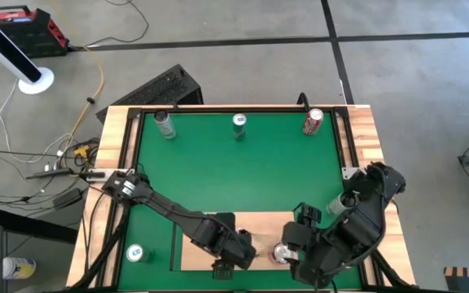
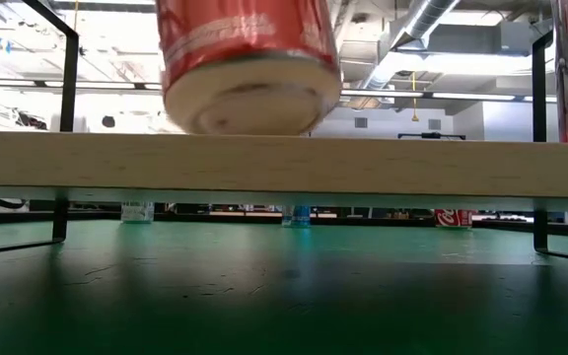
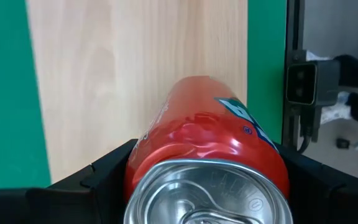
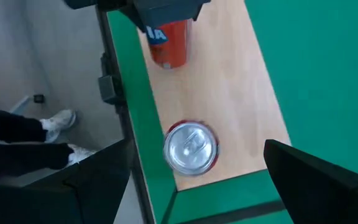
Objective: Place canned beverage on shelf
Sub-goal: Put the left orange soda can on the shelf
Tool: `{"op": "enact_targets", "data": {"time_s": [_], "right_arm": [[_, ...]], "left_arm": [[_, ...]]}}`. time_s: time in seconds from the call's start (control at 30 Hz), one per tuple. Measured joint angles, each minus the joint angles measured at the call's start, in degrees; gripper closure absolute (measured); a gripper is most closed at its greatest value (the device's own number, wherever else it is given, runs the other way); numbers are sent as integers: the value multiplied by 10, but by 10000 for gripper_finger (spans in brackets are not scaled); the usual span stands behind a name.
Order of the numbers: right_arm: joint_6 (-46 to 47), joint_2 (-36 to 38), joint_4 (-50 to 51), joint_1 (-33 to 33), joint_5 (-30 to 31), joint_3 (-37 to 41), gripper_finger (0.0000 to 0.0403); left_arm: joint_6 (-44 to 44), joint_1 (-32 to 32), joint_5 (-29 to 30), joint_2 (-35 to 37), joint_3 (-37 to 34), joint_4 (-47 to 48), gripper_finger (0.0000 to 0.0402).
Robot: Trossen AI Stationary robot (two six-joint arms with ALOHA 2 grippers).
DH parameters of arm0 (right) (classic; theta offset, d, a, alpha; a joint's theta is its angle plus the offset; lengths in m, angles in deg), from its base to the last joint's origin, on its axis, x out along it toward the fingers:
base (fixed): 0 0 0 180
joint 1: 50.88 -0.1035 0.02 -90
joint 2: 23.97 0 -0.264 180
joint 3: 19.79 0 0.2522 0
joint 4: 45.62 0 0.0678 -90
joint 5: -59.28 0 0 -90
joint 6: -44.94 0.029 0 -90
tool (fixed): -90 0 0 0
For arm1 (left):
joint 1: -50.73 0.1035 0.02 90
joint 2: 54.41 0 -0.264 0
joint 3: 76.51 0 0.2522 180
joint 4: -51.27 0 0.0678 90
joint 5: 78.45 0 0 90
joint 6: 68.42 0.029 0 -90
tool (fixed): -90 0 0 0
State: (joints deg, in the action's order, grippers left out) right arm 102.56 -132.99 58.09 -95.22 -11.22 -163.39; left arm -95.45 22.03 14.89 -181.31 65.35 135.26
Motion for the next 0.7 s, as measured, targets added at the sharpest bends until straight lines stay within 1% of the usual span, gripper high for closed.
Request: {"op": "enact_targets", "data": {"time_s": [0.17,0.3,0.37,0.53,0.6,0.7], "right_arm": [[33,0,0,-23,2,0,19],[62,0,0,-34,4,0,19],[73,0,0,-38,4,0,19],[91,0,0,-48,4,0,19],[95,0,0,-51,4,0,19],[96,0,1,-52,4,0,19]], "left_arm": [[1,-11,22,-3,-1,-5,121],[-2,-12,7,-8,-1,-3,121],[-2,-12,5,-9,-1,-7,101],[-4,-11,14,-9,0,-8,25],[-9,-11,20,-9,0,-9,12],[-17,-11,10,-8,0,-23,9]]}}
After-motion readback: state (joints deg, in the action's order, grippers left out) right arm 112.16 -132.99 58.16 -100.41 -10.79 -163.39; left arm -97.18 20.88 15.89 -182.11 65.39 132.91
